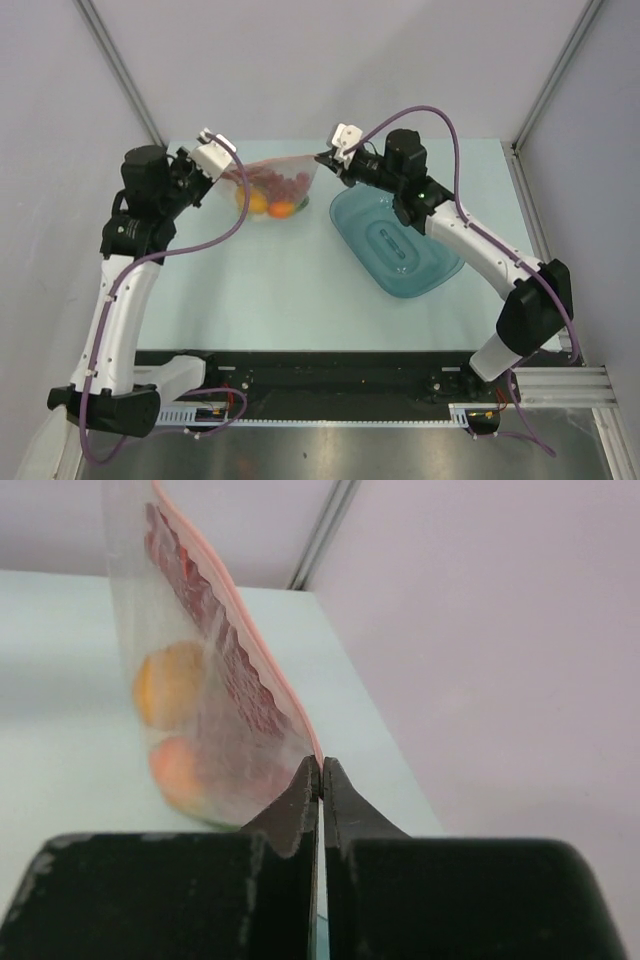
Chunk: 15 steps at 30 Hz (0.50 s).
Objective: Place the food in the zip-top bag and seal the zipper
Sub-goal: Place the zipper food storage bag at the center of the board.
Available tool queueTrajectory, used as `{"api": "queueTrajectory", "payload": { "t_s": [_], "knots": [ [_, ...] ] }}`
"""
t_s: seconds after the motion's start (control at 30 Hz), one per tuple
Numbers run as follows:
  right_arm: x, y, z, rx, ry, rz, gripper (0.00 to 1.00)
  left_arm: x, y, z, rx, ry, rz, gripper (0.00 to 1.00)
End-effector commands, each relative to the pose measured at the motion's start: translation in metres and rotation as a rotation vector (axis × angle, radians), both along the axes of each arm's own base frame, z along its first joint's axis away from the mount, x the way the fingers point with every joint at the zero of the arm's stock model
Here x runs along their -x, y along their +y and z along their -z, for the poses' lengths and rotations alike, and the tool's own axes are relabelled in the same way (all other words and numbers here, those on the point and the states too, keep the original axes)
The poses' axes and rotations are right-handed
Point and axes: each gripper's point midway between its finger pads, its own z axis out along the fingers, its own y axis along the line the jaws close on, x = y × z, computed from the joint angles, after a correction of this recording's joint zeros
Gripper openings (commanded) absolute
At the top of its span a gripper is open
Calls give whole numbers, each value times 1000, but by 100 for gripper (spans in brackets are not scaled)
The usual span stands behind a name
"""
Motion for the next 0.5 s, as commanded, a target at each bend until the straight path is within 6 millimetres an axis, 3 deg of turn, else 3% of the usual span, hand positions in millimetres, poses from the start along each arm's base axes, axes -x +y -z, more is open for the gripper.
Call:
{"api": "queueTrajectory", "payload": {
  "t_s": [0.0, 0.03, 0.1, 0.13, 0.2, 0.23, 0.33, 0.47],
  "knots": [
    [9, 10, -1, 50, -57, -116, 0, 21, -19, 10, 65, -10, 125, 0],
    [16, 16, 18, 85, -19, -157, 0, 25, -19, 46, 47, 64, 143, 0],
    [32, 20, 63, 173, 75, -203, 0, 43, -26, 75, 20, 113, 213, 0],
    [39, 22, 76, 203, 94, -231, 0, 52, -26, 109, 12, 185, 229, 0],
    [60, 22, 118, 284, 185, -275, 0, 65, -29, 132, 4, 220, 263, 0],
    [74, 23, 136, 334, 214, -307, 0, 74, -30, 155, 10, 280, 269, 0],
    [106, 19, 176, 412, 294, -363, 0, 97, -35, 186, 31, 380, 313, 0],
    [135, 9, 202, 477, 344, -400, 0, 128, -44, 210, 33, 484, 407, 1]
  ]
}}
